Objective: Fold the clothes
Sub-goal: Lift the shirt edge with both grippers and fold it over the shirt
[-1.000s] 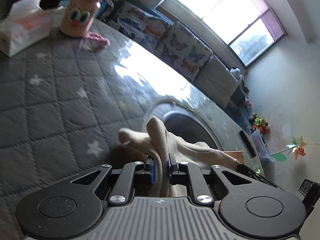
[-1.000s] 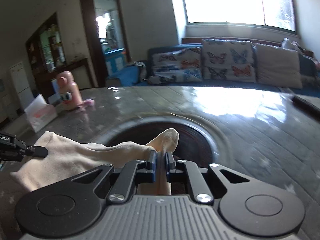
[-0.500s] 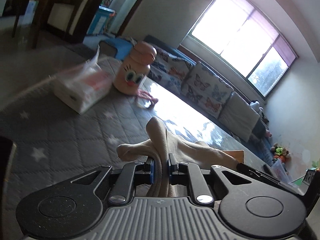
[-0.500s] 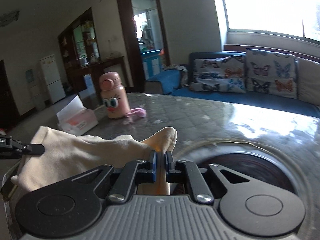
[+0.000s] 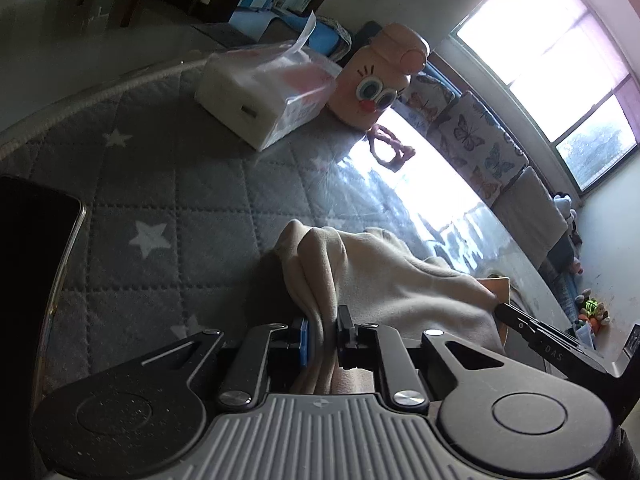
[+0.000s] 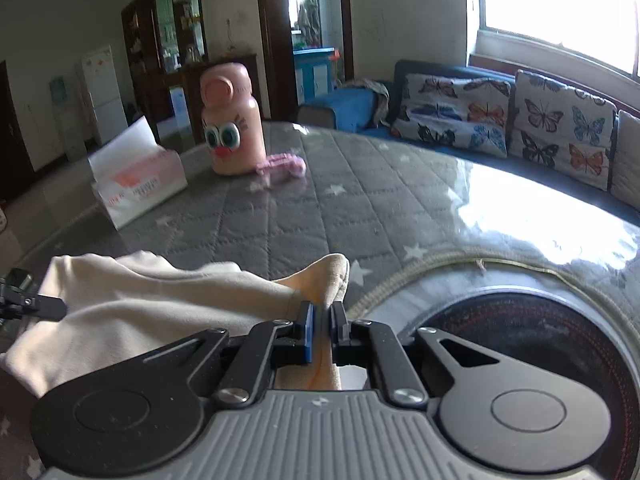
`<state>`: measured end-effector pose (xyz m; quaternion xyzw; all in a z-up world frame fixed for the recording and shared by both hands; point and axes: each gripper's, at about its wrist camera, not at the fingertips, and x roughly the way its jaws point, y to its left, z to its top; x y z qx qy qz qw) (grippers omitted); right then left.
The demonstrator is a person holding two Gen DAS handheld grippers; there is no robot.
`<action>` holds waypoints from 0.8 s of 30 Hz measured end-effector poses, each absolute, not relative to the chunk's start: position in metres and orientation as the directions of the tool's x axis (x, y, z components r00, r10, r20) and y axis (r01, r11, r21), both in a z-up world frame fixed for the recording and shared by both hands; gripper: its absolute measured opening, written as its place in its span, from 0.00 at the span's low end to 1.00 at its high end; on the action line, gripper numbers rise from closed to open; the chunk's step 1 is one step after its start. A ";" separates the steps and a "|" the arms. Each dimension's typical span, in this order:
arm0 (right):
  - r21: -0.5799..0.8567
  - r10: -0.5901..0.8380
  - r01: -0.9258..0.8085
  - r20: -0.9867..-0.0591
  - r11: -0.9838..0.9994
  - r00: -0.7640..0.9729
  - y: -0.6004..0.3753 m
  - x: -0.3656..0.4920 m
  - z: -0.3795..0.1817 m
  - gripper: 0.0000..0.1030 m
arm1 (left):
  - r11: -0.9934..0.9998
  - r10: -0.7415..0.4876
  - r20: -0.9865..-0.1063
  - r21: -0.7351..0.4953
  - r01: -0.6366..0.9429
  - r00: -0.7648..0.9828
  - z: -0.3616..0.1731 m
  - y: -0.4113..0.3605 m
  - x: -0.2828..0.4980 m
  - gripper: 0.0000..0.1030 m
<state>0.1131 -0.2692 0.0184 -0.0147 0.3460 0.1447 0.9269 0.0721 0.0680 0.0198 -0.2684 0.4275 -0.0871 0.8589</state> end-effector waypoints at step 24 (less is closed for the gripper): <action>0.048 0.277 -0.329 -0.663 0.943 0.696 -0.252 0.117 0.010 0.07 | 0.863 -0.350 -0.712 -0.498 -0.086 0.609 0.018 0.085 0.075 0.14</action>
